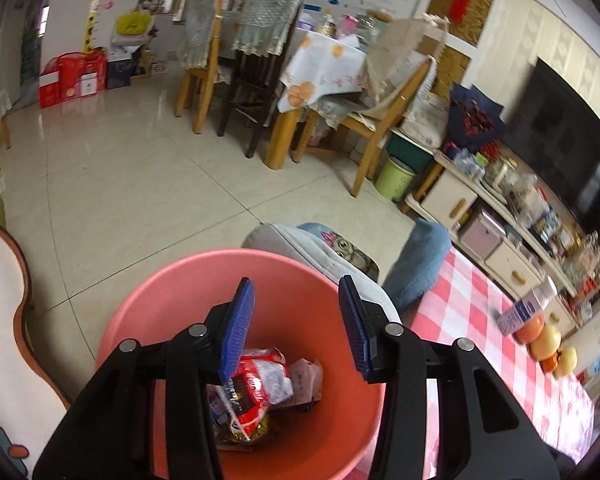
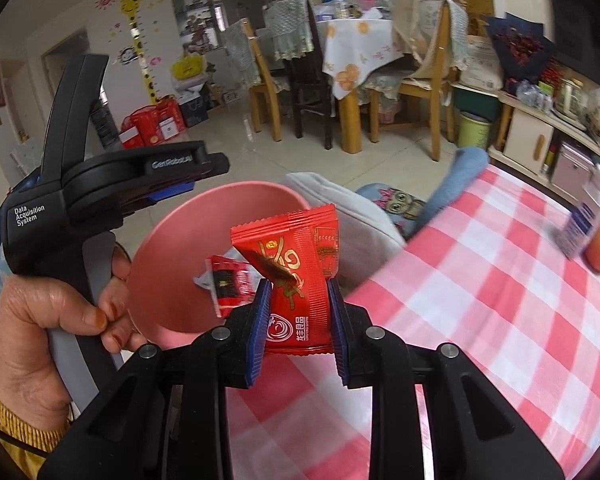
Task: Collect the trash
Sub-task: 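Carry both red packets over the pink bucket and open both tools, then move both tools back from the bucket over the table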
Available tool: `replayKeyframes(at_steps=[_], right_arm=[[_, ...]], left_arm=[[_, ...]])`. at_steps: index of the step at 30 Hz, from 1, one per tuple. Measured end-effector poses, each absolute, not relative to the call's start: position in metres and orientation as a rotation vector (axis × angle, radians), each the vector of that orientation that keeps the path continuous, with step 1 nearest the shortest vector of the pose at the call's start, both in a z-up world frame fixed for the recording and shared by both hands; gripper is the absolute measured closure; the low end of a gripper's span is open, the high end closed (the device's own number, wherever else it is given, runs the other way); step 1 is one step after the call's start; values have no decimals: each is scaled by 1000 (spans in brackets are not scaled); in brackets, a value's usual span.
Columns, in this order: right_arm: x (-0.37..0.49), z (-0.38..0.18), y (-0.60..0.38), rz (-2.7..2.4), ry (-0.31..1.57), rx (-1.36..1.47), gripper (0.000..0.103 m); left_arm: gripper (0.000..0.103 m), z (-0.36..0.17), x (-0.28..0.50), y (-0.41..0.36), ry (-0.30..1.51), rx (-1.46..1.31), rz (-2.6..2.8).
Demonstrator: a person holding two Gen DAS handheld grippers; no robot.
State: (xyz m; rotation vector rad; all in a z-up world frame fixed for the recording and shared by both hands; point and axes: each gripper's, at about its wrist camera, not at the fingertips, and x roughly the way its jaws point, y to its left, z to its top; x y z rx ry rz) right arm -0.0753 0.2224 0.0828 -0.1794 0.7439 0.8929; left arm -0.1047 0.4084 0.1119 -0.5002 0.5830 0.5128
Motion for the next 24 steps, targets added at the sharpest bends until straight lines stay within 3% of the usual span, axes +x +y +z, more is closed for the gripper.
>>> replayKeyframes(at_steps=[9, 11, 13, 19, 24], right_arm=[[-79, 73, 280, 978, 738, -255, 72], [-81, 70, 281, 957, 728, -278, 62], [-82, 69, 274, 937, 713, -273, 46], [-79, 74, 238, 829, 682, -247, 26], [-78, 78, 208, 732, 654, -273, 19]], left_arm=[[52, 109, -112, 430, 577, -533, 582], [46, 109, -112, 429, 579, -521, 591], [39, 111, -111, 428, 575, -502, 598], [20, 114, -104, 410, 582, -411, 597], [10, 117, -98, 391, 587, -344, 582]])
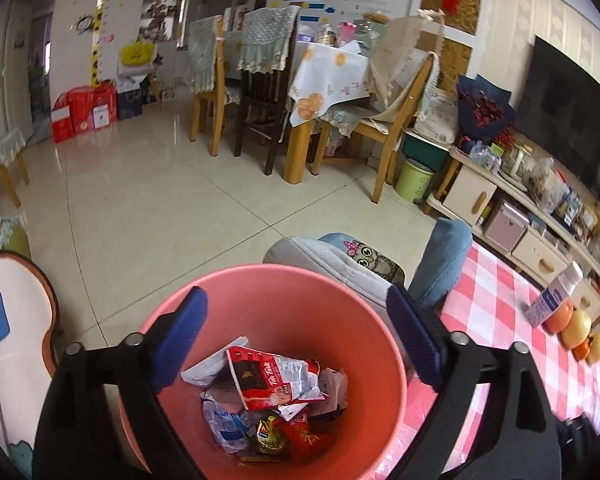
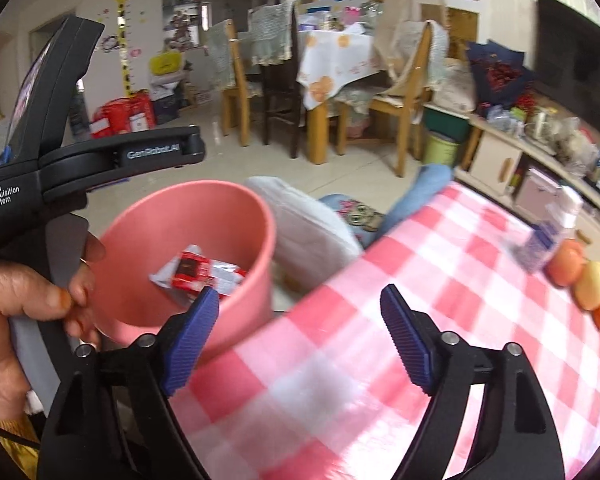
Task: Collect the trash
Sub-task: 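Move both tools back from the bucket over the table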
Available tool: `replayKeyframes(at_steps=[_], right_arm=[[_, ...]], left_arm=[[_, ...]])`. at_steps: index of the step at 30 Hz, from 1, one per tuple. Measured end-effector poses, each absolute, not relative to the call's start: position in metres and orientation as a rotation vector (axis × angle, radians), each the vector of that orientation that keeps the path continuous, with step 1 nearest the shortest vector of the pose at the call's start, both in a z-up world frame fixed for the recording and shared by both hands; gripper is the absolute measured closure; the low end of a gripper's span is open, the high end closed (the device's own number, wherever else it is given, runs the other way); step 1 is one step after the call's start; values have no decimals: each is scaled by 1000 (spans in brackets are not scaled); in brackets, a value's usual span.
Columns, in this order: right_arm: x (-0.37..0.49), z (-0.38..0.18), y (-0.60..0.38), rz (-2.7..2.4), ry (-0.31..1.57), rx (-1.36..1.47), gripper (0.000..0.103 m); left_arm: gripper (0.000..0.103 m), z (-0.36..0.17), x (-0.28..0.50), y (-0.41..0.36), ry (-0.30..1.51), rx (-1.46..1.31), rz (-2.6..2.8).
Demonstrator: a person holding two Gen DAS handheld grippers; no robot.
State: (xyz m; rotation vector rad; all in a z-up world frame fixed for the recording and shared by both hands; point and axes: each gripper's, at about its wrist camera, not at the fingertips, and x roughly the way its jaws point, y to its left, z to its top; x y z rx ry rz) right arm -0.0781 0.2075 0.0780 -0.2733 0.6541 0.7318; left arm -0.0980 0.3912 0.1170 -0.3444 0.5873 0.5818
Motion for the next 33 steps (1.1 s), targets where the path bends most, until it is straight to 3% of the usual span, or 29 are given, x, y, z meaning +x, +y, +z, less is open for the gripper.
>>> replayKeyframes(at_steps=[7, 33], right_arm=[[-75, 79, 165, 649, 654, -256, 14], [-91, 62, 26, 440, 681, -165, 12]], left_arm=[[7, 117, -86, 358, 620, -245, 541], [6, 115, -65, 240, 604, -73, 307]])
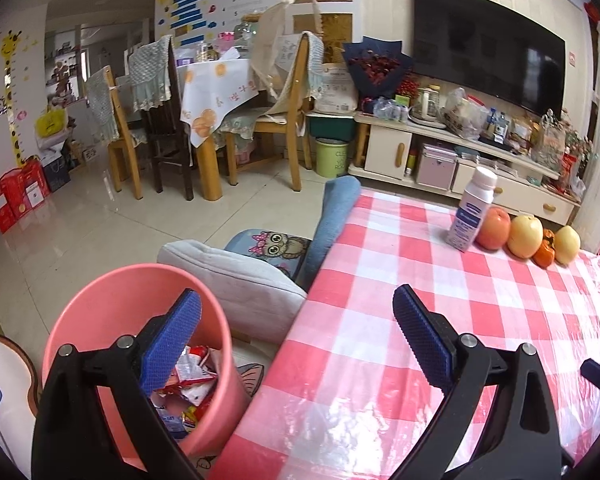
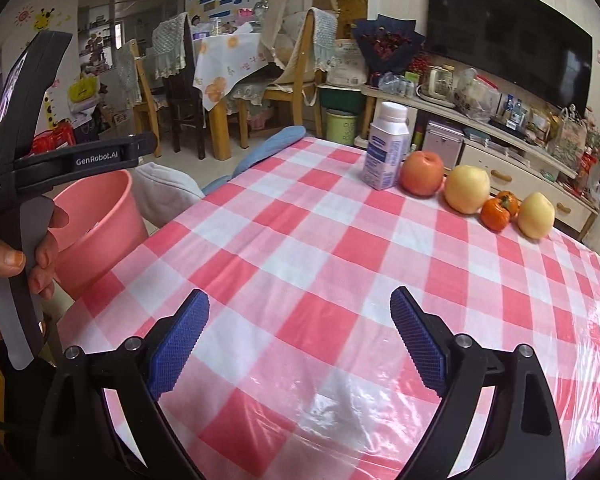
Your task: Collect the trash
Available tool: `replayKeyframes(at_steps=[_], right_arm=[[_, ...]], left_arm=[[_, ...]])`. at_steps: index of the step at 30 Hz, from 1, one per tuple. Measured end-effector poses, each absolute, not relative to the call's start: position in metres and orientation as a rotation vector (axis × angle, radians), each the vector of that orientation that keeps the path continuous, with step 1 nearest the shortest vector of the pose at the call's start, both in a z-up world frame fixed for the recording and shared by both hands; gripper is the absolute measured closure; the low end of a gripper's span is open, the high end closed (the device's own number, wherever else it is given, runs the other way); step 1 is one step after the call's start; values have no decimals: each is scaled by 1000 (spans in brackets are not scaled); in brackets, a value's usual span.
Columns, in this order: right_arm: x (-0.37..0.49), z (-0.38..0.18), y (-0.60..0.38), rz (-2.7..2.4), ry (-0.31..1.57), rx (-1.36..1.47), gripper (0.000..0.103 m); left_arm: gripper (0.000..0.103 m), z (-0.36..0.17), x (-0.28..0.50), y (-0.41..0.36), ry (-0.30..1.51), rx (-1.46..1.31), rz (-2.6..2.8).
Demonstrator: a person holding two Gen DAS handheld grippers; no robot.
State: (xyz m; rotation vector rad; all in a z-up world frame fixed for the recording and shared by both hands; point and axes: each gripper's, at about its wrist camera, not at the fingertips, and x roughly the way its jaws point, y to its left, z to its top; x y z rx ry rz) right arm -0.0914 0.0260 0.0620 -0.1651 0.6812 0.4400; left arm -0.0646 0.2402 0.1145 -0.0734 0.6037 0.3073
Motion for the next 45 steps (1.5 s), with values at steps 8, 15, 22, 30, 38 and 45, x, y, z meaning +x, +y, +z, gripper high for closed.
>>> replayKeyframes(at_steps=[8, 15, 22, 30, 38, 45], right_arm=[[-95, 66, -4, 393, 651, -161, 12], [-98, 74, -36, 346, 618, -143, 12], [-104, 79, -63, 292, 588, -139, 12], [-112, 82, -89, 247, 557, -154, 12], [-115, 84, -109, 219, 545, -133, 12], [-114, 82, -123, 198, 545, -107, 11]], left_arm=[[6, 112, -62, 210, 604, -19, 268], [6, 109, -61, 178, 599, -6, 198], [6, 106, -62, 146, 599, 21, 147], [6, 102, -67, 110, 595, 59, 100], [6, 98, -69, 93, 606, 63, 79], [6, 94, -69, 83, 612, 75, 69]])
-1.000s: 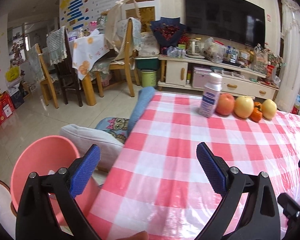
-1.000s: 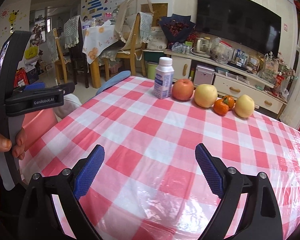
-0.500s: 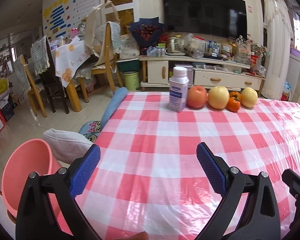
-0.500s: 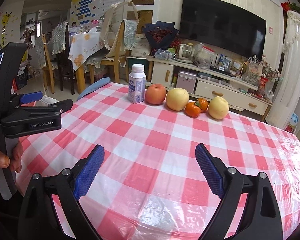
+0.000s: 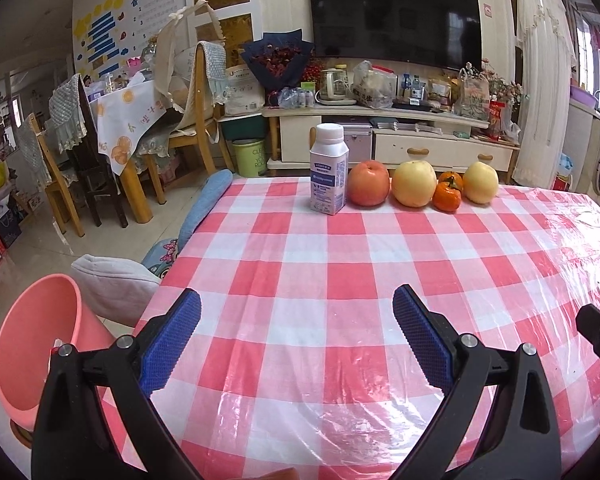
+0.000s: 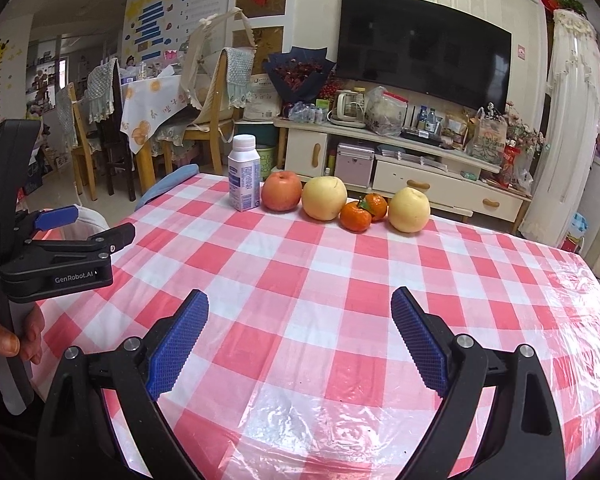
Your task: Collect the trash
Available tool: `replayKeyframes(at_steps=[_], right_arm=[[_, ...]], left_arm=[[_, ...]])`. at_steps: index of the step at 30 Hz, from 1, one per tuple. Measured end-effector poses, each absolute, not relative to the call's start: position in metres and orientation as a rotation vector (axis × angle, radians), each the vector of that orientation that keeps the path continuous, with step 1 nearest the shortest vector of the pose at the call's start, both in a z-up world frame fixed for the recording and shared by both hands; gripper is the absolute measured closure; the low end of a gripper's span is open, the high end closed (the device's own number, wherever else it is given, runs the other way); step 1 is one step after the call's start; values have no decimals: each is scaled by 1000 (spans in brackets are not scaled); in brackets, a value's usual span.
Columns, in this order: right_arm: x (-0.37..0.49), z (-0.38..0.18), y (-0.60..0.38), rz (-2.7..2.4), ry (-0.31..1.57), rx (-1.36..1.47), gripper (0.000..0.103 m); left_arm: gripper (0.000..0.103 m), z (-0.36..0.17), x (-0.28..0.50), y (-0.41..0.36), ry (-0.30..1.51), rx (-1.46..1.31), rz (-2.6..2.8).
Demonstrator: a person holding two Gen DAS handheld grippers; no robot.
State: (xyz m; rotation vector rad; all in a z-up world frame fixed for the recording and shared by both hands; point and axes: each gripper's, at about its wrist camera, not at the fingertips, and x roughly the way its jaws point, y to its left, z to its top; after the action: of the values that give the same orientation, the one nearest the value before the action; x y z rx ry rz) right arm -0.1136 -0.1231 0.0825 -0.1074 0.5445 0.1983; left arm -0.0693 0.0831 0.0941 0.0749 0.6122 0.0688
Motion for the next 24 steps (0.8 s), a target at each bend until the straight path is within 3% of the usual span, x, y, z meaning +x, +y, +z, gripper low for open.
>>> replayKeyframes(at_steps=[24], right_arm=[[-102, 69, -128, 152, 559, -122, 11]], left_arm=[[6, 81, -62, 65, 640, 86, 32]])
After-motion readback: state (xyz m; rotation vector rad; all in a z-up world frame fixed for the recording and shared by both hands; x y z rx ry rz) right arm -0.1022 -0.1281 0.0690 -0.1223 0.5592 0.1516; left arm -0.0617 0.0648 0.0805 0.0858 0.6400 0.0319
